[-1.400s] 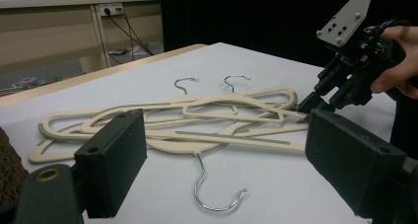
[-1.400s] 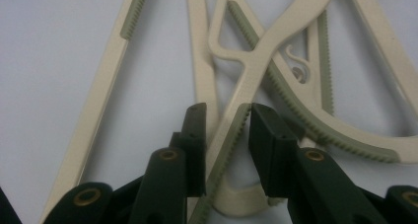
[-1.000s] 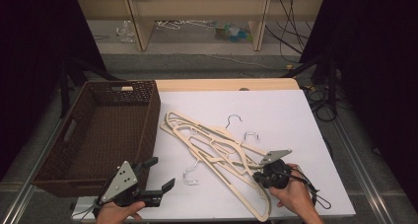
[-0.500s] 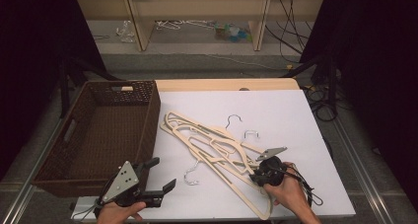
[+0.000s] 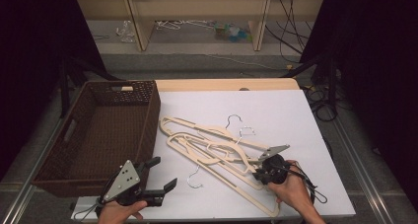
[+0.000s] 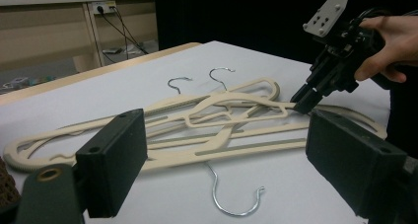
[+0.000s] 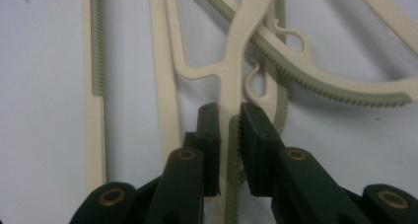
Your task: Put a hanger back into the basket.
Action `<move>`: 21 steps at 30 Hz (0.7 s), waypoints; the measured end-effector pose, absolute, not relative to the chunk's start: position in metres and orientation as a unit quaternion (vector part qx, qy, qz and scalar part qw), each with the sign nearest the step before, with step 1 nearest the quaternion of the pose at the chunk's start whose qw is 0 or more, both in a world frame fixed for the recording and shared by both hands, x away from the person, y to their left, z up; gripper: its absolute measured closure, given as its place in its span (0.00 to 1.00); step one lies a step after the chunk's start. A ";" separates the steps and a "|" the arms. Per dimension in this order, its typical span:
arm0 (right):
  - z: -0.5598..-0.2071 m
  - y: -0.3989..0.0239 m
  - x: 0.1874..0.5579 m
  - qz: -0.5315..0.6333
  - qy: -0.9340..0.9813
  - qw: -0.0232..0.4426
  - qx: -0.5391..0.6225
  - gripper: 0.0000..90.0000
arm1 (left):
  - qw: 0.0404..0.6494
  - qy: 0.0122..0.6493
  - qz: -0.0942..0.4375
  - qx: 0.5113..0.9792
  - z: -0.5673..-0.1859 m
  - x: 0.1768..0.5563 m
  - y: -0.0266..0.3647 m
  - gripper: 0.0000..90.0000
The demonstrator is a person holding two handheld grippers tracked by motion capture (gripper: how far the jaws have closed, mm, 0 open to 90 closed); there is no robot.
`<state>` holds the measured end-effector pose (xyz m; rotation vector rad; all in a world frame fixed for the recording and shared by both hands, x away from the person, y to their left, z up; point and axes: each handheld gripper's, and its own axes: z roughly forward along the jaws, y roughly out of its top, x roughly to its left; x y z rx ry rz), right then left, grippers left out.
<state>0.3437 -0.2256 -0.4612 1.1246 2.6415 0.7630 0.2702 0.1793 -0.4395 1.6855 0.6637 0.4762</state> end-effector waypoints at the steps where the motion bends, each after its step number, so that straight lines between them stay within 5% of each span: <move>1: -0.460 -0.226 0.343 0.256 0.889 0.093 0.368 0.89 | 0.593 0.288 0.204 0.724 -0.440 0.270 0.178 0.18; 21: -0.431 -0.231 0.307 0.255 0.904 0.152 0.308 0.89 | 0.529 0.258 0.166 0.792 -0.450 0.317 0.096 0.19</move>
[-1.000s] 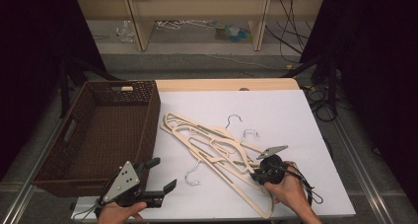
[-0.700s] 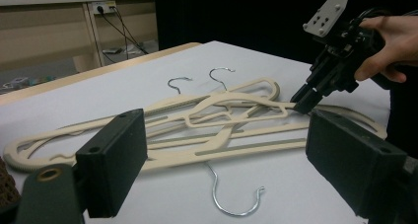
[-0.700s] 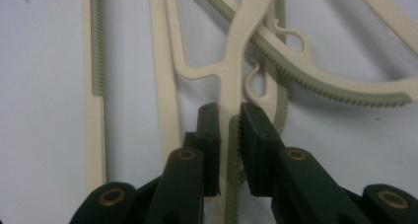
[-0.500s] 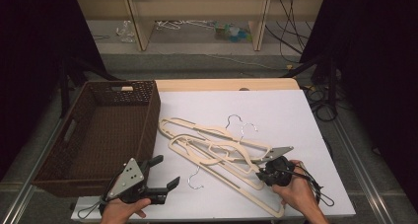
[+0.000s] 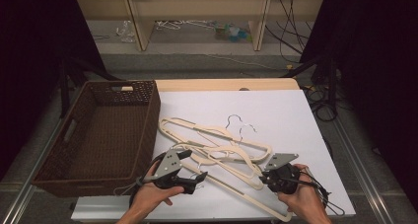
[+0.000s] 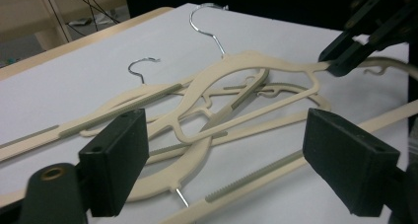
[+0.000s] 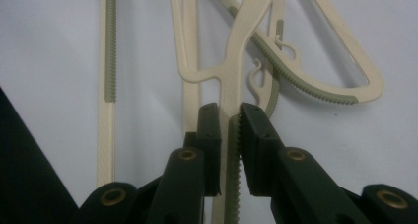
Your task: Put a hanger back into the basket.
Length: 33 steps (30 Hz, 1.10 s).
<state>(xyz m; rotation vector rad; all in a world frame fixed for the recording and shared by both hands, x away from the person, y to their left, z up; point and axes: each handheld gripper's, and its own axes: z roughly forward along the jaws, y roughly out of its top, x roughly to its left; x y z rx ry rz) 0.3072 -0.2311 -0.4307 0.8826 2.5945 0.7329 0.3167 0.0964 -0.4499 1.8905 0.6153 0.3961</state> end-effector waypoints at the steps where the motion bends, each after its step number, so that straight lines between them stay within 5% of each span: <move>1: -0.428 -0.231 0.305 0.250 0.907 0.147 0.305 0.89 | 0.523 0.254 0.166 0.796 -0.452 0.320 0.092 0.19; 17: -0.423 -0.234 0.289 0.257 0.910 0.154 0.287 0.89 | 0.488 0.211 0.167 0.830 -0.458 0.362 0.035 0.25; 33: -0.420 -0.232 0.286 0.260 0.912 0.147 0.280 0.89 | 0.421 0.160 0.164 0.878 -0.467 0.377 0.022 0.63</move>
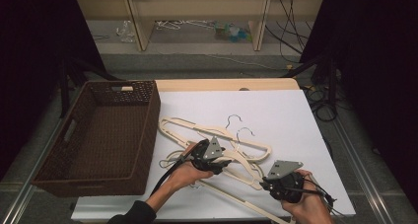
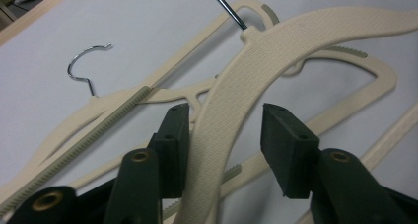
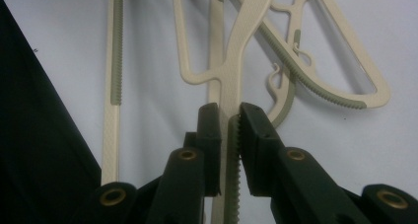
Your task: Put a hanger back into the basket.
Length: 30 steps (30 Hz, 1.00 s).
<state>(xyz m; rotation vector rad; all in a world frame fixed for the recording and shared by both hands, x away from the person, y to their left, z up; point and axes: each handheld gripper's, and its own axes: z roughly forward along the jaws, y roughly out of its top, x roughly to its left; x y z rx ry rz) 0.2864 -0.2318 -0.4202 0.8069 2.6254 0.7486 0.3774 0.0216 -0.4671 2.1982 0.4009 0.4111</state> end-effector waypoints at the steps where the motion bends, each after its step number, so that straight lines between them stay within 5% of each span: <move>1: -0.420 -0.232 0.286 0.260 0.912 0.146 0.280 0.89 | 0.425 0.159 0.162 0.876 -0.466 0.378 0.023 0.66; 8: -0.421 -0.235 0.289 0.267 0.914 0.142 0.272 0.88 | 0.418 0.120 0.155 0.887 -0.450 0.376 0.031 0.76; 10: -0.424 -0.238 0.291 0.287 0.906 0.143 0.278 0.79 | 0.417 0.111 0.147 0.890 -0.445 0.372 0.032 0.78; 11: -0.422 -0.240 0.291 0.292 0.903 0.140 0.281 0.65 | 0.415 0.107 0.142 0.892 -0.443 0.370 0.033 0.79; 18: -0.406 -0.255 0.295 0.380 0.863 0.149 0.298 0.41 | 0.414 0.107 0.121 0.896 -0.412 0.346 0.050 0.82; 30: -0.394 -0.273 0.298 0.459 0.803 0.179 0.334 0.37 | 0.424 0.152 0.092 0.888 -0.387 0.324 0.077 0.95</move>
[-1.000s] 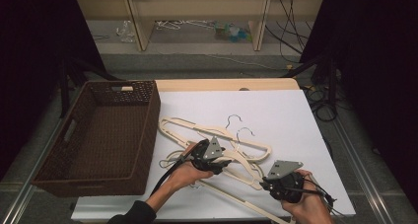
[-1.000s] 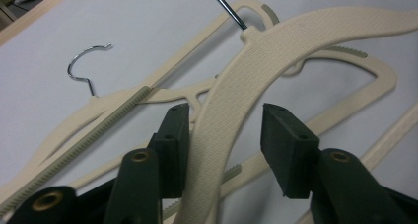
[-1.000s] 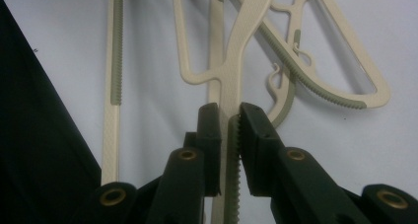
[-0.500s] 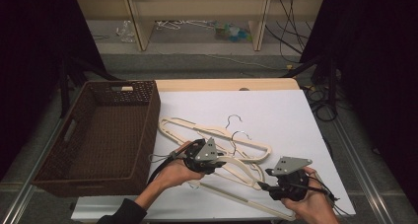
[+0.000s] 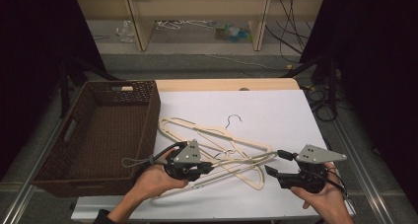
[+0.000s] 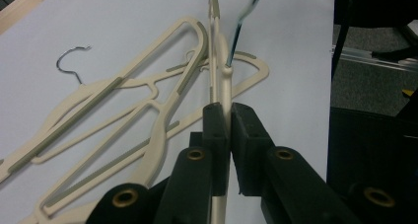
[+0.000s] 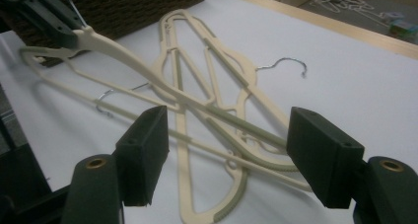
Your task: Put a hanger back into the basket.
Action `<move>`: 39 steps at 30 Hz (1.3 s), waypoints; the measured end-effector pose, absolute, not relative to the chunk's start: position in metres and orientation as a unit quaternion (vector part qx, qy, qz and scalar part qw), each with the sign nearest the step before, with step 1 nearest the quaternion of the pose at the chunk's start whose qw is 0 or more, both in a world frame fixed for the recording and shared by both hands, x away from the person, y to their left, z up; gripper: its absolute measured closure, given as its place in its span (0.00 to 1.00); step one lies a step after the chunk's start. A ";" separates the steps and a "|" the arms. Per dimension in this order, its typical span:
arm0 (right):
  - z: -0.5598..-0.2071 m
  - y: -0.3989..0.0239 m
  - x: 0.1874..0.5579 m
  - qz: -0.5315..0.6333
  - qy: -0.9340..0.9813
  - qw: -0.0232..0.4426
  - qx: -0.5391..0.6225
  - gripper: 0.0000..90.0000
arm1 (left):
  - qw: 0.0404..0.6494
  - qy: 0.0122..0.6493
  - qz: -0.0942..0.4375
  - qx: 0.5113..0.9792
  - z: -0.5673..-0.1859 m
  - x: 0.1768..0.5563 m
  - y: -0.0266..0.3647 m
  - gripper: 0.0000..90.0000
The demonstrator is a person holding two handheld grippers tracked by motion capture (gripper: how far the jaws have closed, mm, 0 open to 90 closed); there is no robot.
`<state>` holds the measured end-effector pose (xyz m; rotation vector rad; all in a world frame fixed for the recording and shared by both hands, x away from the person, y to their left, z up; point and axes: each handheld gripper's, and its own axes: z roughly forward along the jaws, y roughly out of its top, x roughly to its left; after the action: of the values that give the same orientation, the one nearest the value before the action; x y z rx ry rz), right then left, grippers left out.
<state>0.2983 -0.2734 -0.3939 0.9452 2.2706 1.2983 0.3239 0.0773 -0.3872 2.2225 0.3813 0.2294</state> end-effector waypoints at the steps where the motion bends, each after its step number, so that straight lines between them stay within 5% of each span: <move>1: -0.394 -0.274 0.298 0.459 0.802 0.182 0.336 0.37 | 0.426 0.160 0.090 0.886 -0.387 0.324 0.078 0.95; 22: -0.402 -0.271 0.299 0.456 0.809 0.171 0.329 0.39 | 0.458 0.201 0.064 0.864 -0.395 0.321 0.089 0.95; 39: -0.404 -0.271 0.300 0.455 0.811 0.165 0.329 0.40 | 0.411 0.173 0.087 0.891 -0.400 0.316 0.063 0.95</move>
<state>0.2998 -0.2711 -0.4037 0.9385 2.3102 1.2958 0.3156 0.0633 -0.3996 2.2421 0.4361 0.2188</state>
